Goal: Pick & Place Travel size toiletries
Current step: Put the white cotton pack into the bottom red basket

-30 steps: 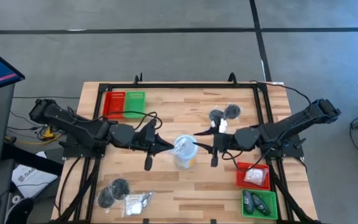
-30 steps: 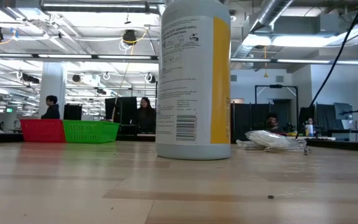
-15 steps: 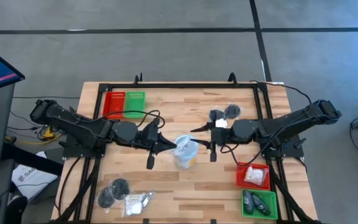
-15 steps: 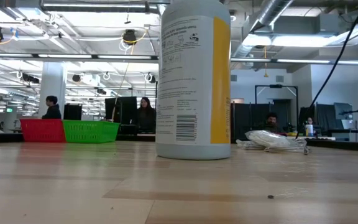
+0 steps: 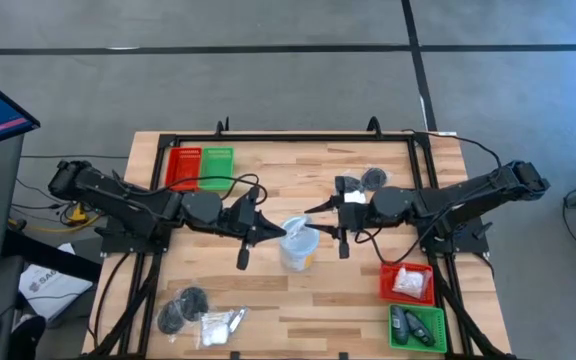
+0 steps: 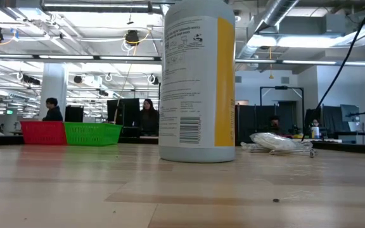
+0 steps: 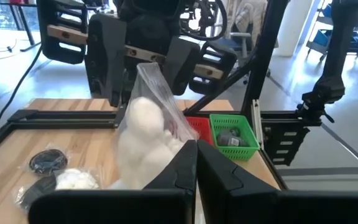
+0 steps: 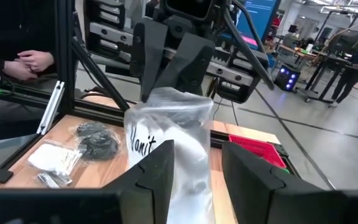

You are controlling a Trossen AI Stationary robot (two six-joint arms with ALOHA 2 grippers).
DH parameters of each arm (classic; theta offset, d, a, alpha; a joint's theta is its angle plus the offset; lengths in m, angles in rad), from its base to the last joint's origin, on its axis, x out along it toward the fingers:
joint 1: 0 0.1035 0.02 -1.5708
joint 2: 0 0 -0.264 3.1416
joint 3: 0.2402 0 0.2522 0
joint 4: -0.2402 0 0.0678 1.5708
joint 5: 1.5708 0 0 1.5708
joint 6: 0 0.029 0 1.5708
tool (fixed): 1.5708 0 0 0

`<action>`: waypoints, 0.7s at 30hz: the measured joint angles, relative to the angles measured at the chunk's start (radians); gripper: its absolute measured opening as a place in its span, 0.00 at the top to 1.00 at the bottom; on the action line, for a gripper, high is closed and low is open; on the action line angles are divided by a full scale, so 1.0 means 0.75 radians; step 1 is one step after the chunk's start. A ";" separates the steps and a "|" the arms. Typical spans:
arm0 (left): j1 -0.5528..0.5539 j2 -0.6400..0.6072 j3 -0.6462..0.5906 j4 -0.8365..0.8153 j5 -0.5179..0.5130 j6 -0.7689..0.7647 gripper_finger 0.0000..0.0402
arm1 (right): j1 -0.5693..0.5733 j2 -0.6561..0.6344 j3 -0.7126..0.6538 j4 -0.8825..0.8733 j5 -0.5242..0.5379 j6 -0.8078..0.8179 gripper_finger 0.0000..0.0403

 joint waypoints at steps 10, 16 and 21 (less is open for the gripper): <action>0.013 0.000 0.000 0.001 -0.001 0.021 1.00 | -0.036 0.000 0.000 0.014 -0.166 0.000 0.82; 0.020 0.000 0.000 0.001 -0.005 0.021 1.00 | -0.060 0.000 0.000 0.016 -0.172 -0.001 0.98; 0.020 0.000 0.000 0.000 -0.015 0.025 1.00 | -0.064 0.000 0.000 0.014 -0.175 0.000 0.99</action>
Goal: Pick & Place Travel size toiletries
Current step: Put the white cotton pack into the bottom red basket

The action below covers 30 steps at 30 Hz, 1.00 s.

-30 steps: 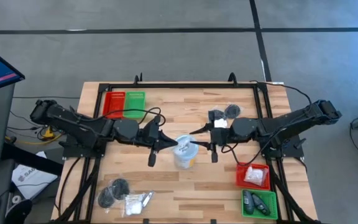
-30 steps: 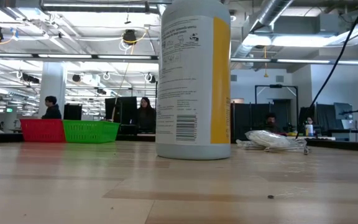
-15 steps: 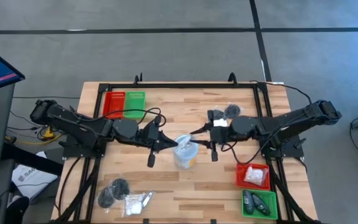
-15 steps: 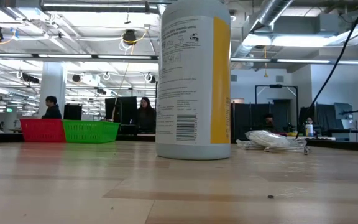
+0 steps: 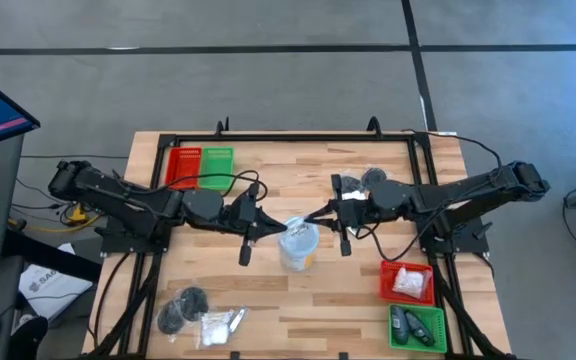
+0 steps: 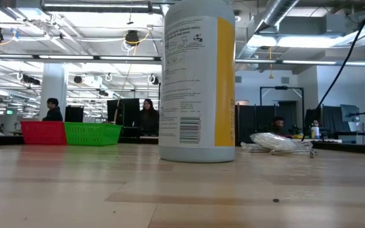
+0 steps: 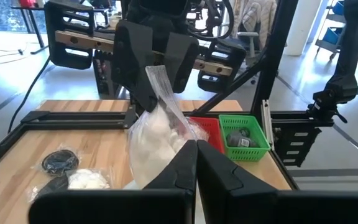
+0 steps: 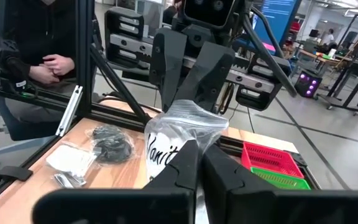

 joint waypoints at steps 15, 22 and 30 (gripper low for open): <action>-0.006 -0.015 -0.002 0.008 -0.146 0.000 0.83 | 0.124 -0.150 0.001 -0.170 0.157 0.015 1.00; -0.019 -0.017 -0.002 0.001 -0.146 0.000 0.80 | 0.264 -0.296 0.001 -0.511 0.407 0.241 1.00; -0.028 -0.017 -0.002 0.004 -0.146 -0.001 0.81 | 0.454 -0.375 0.001 -0.905 0.631 0.631 1.00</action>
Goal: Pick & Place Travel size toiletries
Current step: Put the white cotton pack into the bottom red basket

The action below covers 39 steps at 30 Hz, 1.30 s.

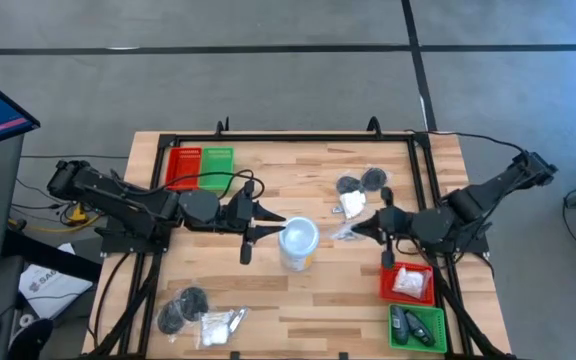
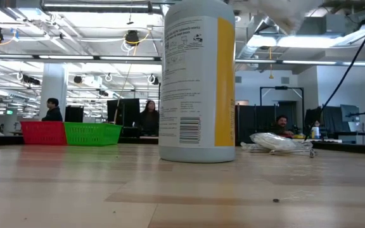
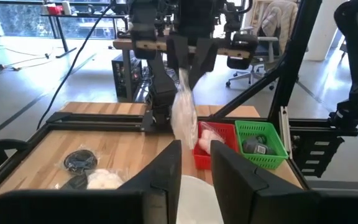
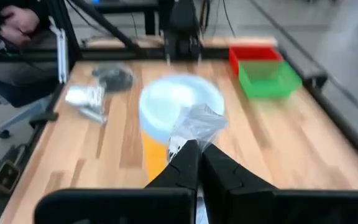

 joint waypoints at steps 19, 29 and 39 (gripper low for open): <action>0.000 0.001 0.000 0.010 0.001 -0.004 0.81 | 0.392 -0.002 0.000 -0.783 -0.020 1.149 1.00; 0.000 0.001 0.000 0.018 0.001 -0.005 0.81 | 0.641 0.060 -0.001 -0.906 -0.136 1.605 1.00; 0.000 0.001 0.000 0.031 0.001 -0.005 0.81 | 0.811 0.171 -0.054 -0.896 -0.211 1.907 1.00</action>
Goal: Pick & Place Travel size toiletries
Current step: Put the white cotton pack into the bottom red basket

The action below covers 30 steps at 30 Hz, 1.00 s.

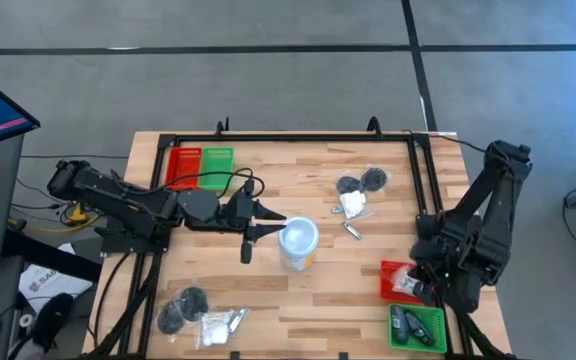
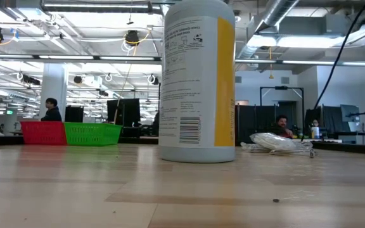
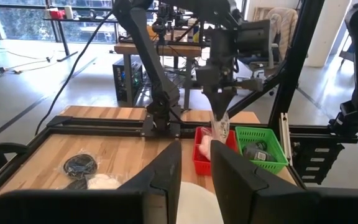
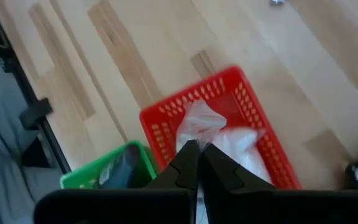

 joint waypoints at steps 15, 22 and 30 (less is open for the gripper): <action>0.000 0.000 0.001 0.001 0.000 0.000 0.81 | 0.080 0.124 -0.005 0.029 -0.007 0.116 1.00; 0.000 0.000 0.001 0.001 0.001 0.000 0.81 | 0.080 0.172 -0.082 0.084 -0.047 0.168 1.00; 0.000 0.000 0.001 0.000 0.001 0.000 0.81 | 0.079 0.168 -0.153 0.162 -0.083 0.186 1.00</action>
